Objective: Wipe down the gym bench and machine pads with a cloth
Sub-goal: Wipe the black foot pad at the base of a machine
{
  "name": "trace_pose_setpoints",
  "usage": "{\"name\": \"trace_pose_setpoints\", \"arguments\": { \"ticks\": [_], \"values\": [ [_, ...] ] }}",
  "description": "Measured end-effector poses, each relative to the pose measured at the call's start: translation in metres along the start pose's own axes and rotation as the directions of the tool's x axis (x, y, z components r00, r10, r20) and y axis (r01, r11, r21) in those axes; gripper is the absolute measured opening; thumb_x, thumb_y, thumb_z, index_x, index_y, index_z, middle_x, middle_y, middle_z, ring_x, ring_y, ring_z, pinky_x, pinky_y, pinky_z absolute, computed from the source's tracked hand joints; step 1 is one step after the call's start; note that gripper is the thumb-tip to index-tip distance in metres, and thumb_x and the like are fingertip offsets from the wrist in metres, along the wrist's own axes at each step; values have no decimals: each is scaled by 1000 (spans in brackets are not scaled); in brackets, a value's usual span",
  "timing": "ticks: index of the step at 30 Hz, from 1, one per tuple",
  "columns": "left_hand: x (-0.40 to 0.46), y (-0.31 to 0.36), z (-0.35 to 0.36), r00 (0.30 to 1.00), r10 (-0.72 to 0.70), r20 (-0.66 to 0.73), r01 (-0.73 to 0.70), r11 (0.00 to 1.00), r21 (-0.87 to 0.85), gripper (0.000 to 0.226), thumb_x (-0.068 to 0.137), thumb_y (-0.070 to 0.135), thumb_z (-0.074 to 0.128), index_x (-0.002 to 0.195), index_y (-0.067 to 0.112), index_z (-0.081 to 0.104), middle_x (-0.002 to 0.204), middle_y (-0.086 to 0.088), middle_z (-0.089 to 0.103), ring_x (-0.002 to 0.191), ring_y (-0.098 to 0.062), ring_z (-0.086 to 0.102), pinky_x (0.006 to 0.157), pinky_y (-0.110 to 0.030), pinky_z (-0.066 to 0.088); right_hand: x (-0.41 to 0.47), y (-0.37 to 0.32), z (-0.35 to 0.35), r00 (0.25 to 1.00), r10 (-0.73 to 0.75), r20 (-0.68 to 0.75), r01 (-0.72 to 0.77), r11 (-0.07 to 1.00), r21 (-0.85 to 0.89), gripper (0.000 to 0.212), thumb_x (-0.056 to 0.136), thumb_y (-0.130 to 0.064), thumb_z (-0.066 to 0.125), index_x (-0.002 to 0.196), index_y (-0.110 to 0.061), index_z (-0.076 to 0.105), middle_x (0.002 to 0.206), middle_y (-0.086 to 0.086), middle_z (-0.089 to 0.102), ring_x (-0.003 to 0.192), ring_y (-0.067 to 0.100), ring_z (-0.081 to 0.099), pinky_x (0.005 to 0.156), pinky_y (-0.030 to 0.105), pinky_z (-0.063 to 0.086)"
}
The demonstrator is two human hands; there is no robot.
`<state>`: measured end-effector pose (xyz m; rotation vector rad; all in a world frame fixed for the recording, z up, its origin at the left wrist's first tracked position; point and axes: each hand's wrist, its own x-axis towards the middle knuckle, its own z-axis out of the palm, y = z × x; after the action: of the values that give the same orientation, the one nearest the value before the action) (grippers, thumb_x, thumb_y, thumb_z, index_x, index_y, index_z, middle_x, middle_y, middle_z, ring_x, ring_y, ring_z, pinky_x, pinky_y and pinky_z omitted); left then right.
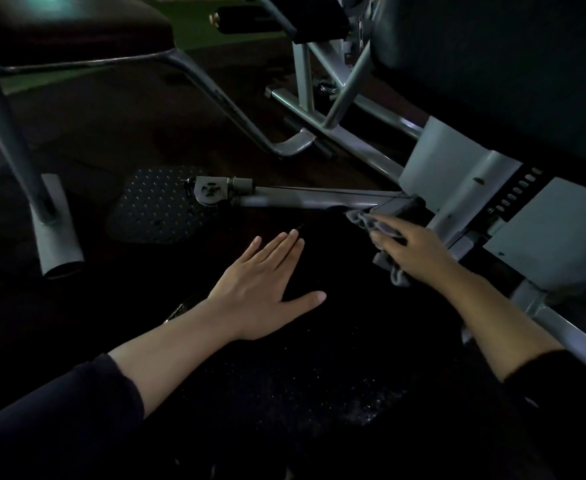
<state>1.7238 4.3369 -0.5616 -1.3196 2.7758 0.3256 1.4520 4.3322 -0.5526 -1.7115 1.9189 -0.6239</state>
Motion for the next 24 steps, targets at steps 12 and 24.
{"name": "trace_pose_setpoints", "arguments": {
  "ticks": [12, 24],
  "values": [
    [2, -1, 3, 1000, -7, -23, 7, 1000, 2, 96, 83, 78, 6, 153, 14, -10, 160, 2, -19, 144, -6, -21, 121, -34, -9, 36, -51, 53, 954, -295, 50, 293, 885, -362, 40, 97, -46, 42, 137, -40, 48, 147, -17, 42, 141, 12, 29, 112, 39, 27],
    [2, -1, 3, 1000, 2, -15, -2, 1000, 5, 95, 83, 77, 7, 153, 15, -12, 158, 2, -23, 144, -5, -23, 120, -34, -10, -35, -8, 28, 939, -320, -124, 266, 907, -325, 37, 96, -38, 47, 132, -32, 56, 137, -9, 56, 127, 17, 50, 105, 35, 39]
  ]
}}
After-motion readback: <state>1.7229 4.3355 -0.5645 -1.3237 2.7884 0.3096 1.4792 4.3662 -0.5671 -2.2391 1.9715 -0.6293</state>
